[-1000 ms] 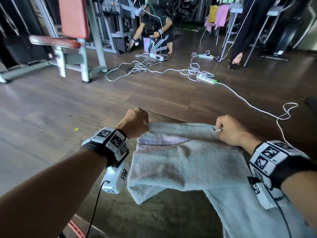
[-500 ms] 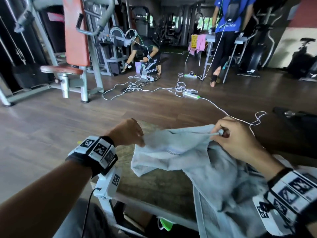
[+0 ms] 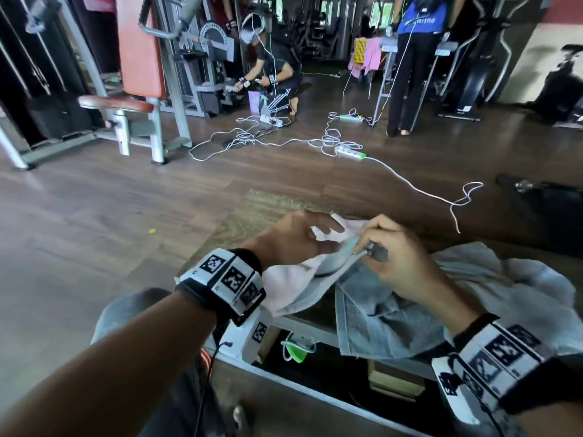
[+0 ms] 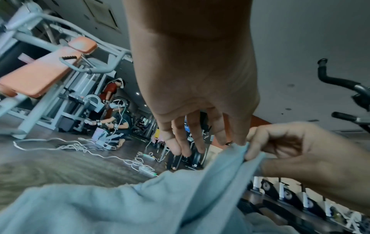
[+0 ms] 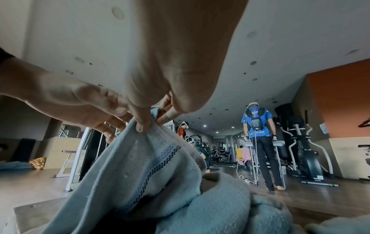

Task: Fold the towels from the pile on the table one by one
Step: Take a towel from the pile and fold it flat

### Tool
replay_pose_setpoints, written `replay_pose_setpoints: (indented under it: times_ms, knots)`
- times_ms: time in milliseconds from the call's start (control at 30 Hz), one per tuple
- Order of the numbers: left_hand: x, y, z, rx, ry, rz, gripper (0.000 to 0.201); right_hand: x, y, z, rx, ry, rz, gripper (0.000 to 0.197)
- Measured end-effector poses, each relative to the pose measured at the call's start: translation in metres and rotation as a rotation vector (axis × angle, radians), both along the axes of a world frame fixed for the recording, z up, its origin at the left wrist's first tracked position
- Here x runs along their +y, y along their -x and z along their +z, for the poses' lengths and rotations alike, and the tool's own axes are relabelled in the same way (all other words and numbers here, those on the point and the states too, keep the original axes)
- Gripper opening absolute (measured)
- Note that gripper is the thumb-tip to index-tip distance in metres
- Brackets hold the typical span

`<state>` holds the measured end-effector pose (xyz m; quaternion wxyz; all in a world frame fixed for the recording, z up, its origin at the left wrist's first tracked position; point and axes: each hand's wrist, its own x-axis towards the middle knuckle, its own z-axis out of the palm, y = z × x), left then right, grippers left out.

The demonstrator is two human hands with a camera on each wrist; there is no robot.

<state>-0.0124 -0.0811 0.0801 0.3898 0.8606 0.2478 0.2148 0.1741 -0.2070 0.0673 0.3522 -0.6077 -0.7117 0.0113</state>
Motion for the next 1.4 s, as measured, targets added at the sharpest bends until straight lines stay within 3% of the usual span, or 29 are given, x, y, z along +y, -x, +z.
replay_pose_setpoints:
  times_ms: [133, 200, 300, 467, 767, 900, 1267, 1400]
  knots:
    - [-0.010, -0.026, -0.004, -0.102, 0.079, -0.077, 0.014, 0.008, -0.007, -0.008, 0.037, -0.056, -0.023, 0.021]
    - [-0.004, -0.035, -0.010, -0.139, 0.080, -0.043, 0.009, 0.012, -0.014, -0.015, 0.089, -0.057, -0.072, 0.024]
    - [0.011, -0.045, -0.022, -0.146, 0.040, 0.057, 0.017, 0.016, -0.020, -0.022, 0.202, -0.060, -0.106, 0.022]
    - [0.019, -0.060, -0.015, -0.076, -0.045, 0.083, 0.010, 0.024, -0.019, -0.015, 0.181, -0.078, -0.198, 0.017]
    - [0.023, -0.056, -0.028, -0.180, -0.068, 0.158, 0.014, 0.041, -0.009, -0.016, 0.295, -0.054, -0.329, 0.021]
    - [0.021, -0.047, -0.032, -0.223, -0.048, 0.154, 0.012, 0.043, -0.005, -0.014, 0.367, -0.072, -0.315, 0.027]
    - [0.020, -0.049, -0.037, -0.228, -0.085, 0.117, 0.012, 0.041, -0.007, -0.030, 0.354, -0.126, -0.260, 0.021]
    - [0.023, -0.055, -0.041, -0.265, -0.010, 0.135, 0.009, 0.041, -0.009, -0.032, 0.362, -0.121, -0.247, 0.020]
